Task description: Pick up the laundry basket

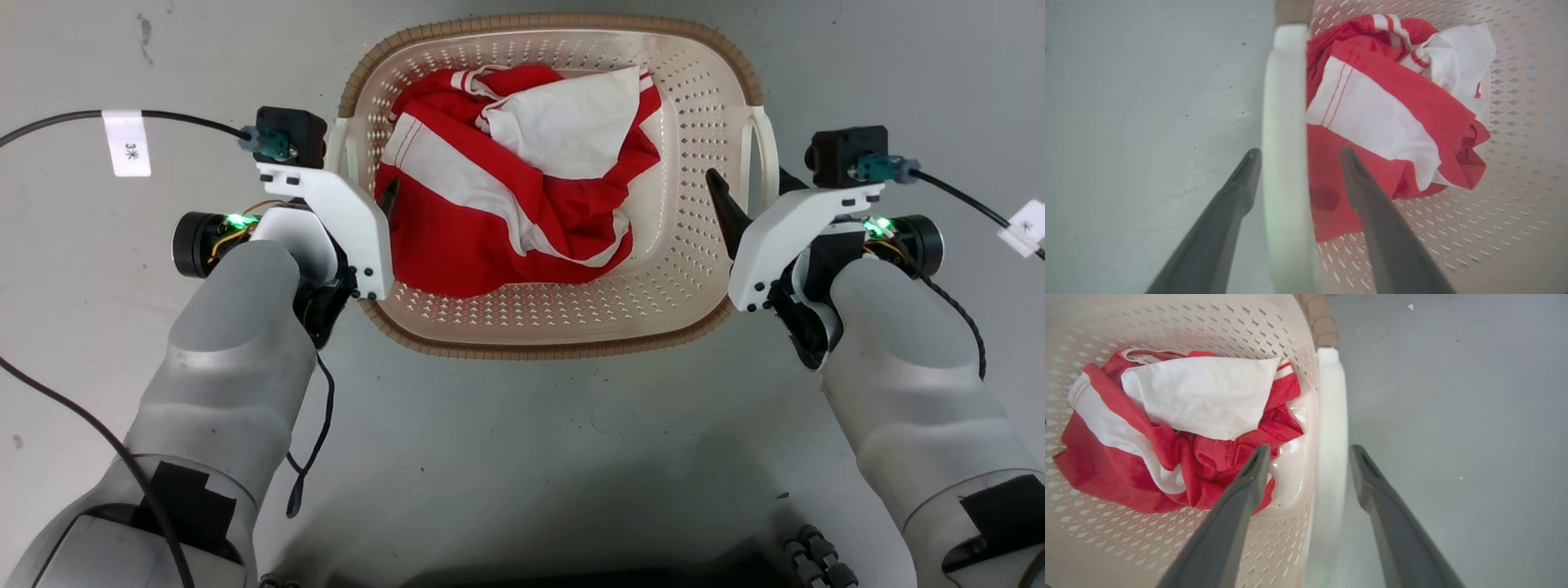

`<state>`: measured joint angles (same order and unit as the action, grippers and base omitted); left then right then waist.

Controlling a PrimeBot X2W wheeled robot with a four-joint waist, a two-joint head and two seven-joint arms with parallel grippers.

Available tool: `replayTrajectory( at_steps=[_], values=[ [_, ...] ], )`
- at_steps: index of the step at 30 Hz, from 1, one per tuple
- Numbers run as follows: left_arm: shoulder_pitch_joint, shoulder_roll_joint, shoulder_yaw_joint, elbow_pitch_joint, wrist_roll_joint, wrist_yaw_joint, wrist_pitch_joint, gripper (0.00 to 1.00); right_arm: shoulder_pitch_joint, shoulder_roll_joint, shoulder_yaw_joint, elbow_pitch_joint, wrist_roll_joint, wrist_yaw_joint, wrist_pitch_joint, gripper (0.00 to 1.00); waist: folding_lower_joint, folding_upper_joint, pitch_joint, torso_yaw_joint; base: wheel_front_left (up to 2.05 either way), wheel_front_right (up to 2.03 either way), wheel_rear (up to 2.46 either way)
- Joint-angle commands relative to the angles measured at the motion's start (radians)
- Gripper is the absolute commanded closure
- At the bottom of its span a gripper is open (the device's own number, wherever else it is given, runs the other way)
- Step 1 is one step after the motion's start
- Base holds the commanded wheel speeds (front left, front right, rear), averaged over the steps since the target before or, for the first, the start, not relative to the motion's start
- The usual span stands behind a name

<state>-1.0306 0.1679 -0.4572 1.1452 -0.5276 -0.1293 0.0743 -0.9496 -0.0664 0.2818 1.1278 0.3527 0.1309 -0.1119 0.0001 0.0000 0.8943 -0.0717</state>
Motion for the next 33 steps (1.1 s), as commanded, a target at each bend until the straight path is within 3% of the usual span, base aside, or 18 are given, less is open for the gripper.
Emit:
replayTrajectory(
  at_steps=[1,2,3,4,5,6,18,33],
  values=[
    [-0.015,0.007,-0.015,-0.004,-0.016,-0.002,0.014,0.00,-0.021,0.001,0.016,0.012,0.021,0.000,0.011,0.00,-0.0001,0.0000,0.005,0.000,0.00,0.00,0.00],
    [-0.018,0.009,-0.024,-0.006,-0.031,-0.002,0.026,0.00,-0.028,0.001,0.026,0.018,0.034,0.000,0.019,0.00,-0.0001,0.0000,0.007,-0.001,0.00,0.00,0.00],
    [-0.019,0.012,-0.031,-0.008,-0.046,-0.002,0.035,0.13,-0.034,0.001,0.038,0.023,0.047,0.000,0.029,0.00,-0.0001,0.0000,0.009,-0.001,0.00,0.00,0.00],
    [-0.020,0.015,-0.039,-0.010,-0.058,-0.002,0.042,0.58,-0.038,0.002,0.049,0.025,0.062,0.000,0.037,0.59,-0.0001,0.0000,0.011,-0.002,0.00,0.00,0.00],
    [-0.021,0.018,-0.047,-0.012,-0.069,-0.002,0.046,1.00,-0.040,0.002,0.063,0.026,0.075,0.000,0.048,0.79,-0.0001,0.0000,0.011,-0.002,0.00,0.00,0.00],
    [-0.021,0.020,-0.056,-0.013,-0.081,-0.002,0.053,1.00,-0.040,0.003,0.078,0.022,0.088,0.000,0.056,1.00,-0.0001,0.0000,0.012,-0.002,0.00,0.00,0.00],
    [0.013,0.014,-0.143,-0.021,-0.202,-0.002,0.111,1.00,-0.008,-0.033,0.211,0.005,0.220,0.002,0.104,1.00,-0.0001,0.0000,-0.056,0.012,0.00,0.00,0.00],
    [0.099,0.008,-0.222,-0.016,-0.380,-0.003,0.292,1.00,0.070,-0.085,0.357,-0.006,0.412,0.002,0.362,1.00,-0.0001,0.0000,-0.353,0.036,0.00,0.00,0.00]
  ],
)
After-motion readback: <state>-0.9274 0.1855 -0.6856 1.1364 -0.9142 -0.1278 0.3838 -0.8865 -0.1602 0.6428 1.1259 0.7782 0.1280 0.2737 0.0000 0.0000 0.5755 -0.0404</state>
